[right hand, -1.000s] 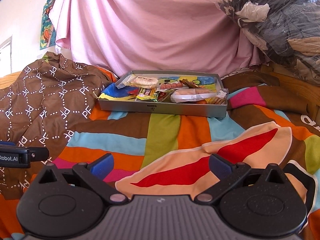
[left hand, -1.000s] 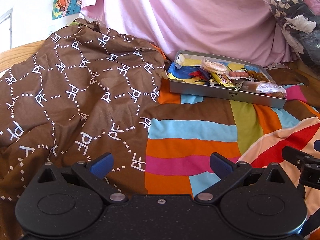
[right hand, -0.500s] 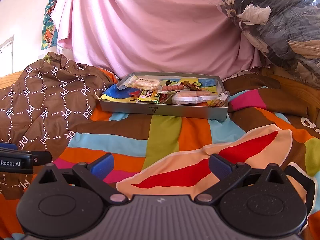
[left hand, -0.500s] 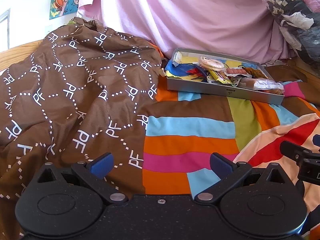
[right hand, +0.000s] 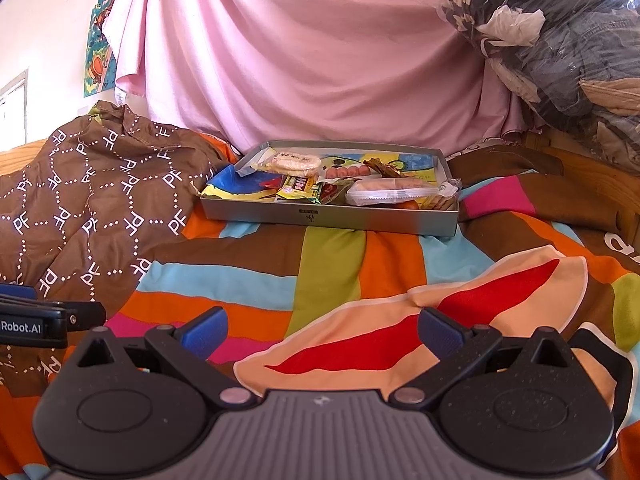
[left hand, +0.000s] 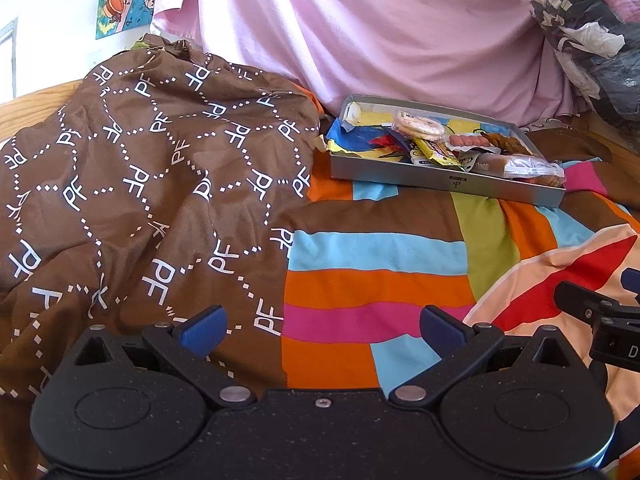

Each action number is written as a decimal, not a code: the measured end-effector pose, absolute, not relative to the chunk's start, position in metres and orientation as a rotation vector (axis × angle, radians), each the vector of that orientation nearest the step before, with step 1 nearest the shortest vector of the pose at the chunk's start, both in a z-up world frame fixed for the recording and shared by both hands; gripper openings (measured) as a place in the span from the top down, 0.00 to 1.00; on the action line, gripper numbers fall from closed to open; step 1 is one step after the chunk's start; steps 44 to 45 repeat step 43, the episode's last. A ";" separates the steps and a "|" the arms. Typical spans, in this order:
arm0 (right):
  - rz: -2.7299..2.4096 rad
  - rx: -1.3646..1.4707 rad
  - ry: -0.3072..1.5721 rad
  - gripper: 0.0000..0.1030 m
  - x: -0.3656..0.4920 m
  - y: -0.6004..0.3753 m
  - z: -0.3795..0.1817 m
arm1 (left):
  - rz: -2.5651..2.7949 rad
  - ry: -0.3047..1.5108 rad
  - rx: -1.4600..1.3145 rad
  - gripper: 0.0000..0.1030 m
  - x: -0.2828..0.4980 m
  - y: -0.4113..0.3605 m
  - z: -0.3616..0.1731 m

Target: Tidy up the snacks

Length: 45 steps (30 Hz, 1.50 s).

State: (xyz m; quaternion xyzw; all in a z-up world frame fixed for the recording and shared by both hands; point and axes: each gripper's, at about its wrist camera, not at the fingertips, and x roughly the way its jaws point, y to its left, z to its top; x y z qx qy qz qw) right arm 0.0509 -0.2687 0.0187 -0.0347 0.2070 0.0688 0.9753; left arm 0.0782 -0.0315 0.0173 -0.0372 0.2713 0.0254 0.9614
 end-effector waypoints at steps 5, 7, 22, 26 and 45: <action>0.141 -0.070 0.421 0.00 0.052 -0.269 0.019 | 0.048 0.552 -0.076 0.01 0.078 -0.033 0.016; 0.141 -0.070 0.421 0.00 0.052 -0.269 0.019 | 0.049 0.552 -0.076 0.01 0.078 -0.032 0.016; 0.143 -0.077 0.425 0.00 0.052 -0.268 0.018 | 0.079 0.570 -0.080 0.01 0.078 -0.037 0.019; 0.146 -0.082 0.428 0.00 0.052 -0.268 0.018 | 0.080 0.591 -0.098 0.01 0.079 -0.036 0.018; 0.148 -0.086 0.430 0.00 0.052 -0.268 0.017 | 0.069 0.584 -0.107 0.03 0.078 -0.033 0.018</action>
